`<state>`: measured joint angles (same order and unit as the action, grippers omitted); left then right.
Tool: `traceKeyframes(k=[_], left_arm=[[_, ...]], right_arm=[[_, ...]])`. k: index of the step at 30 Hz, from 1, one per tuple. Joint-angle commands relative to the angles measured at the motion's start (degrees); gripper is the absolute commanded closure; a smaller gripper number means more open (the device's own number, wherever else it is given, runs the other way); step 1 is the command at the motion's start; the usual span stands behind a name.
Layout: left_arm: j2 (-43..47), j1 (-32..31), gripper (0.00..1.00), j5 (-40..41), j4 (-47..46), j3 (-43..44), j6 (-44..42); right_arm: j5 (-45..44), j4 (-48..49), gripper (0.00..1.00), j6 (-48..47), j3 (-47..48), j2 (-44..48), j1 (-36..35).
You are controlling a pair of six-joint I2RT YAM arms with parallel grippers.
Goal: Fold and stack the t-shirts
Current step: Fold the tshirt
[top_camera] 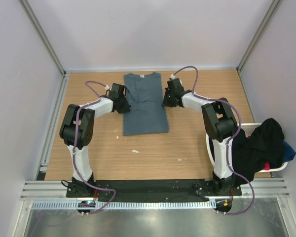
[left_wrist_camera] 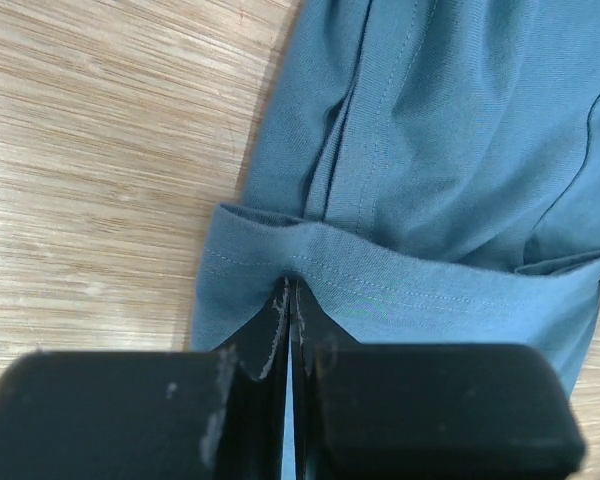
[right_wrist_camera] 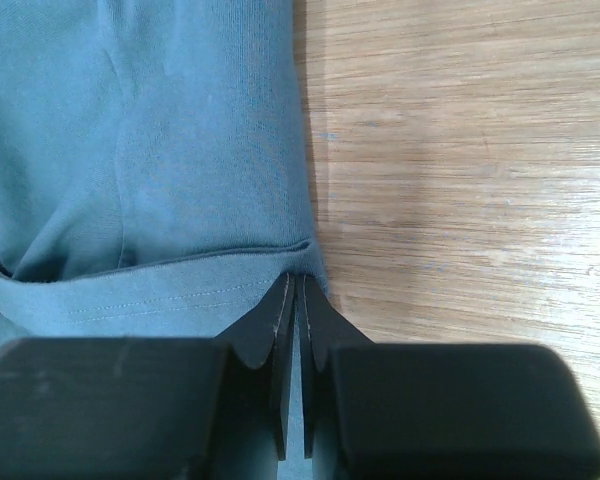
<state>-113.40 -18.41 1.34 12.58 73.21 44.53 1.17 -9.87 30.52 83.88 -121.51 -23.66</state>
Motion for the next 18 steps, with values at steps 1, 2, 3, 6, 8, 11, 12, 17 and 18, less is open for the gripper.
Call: traceKeyframes(k=[1, 2, 3, 6, 8, 11, 12, 17, 18], left_arm=[[-0.16, 0.05, 1.0, 2.79, -0.01, 0.79, -2.08], [0.46, -0.04, 1.0, 2.09, 0.77, 1.14, -2.6], [1.68, -0.04, 1.0, 1.56, 1.3, 2.28, -3.91], [4.93, -0.04, 0.95, -0.11, 5.51, 5.09, -6.73], [6.96, -0.57, 0.81, -0.11, 9.21, 7.82, -8.14], [12.14, -1.45, 0.52, 0.24, 13.34, 9.49, -10.17], [13.37, -1.71, 0.45, 0.59, 14.31, 9.67, -10.34], [22.94, -2.41, 0.32, 1.47, 20.99, 6.18, -8.16], [24.79, -2.5, 0.3, 1.47, 21.43, 4.94, -7.71]], right_arm=[[-2.14, 0.38, 0.9, -1.25, 0.49, -1.01, 0.11], [-1.96, -0.58, 0.89, -1.43, 0.93, -0.57, 0.11], [-1.96, -1.2, 0.9, -1.78, 1.9, 0.39, 0.02], [0.93, -3.49, 0.87, -2.48, 3.57, 2.94, 0.11], [2.25, -5.41, 0.77, -3.18, 5.24, 5.83, 0.1], [4.89, -9.27, 0.47, -4.07, 8.05, 9.7, 0.02], [5.24, -10.25, 0.24, -4.16, 8.41, 10.67, -0.07], [8.05, -14.3, 0.0, -2.93, 5.43, 18.39, -0.07], [8.84, -14.3, 0.0, -2.58, 2.38, 20.07, -0.16]])
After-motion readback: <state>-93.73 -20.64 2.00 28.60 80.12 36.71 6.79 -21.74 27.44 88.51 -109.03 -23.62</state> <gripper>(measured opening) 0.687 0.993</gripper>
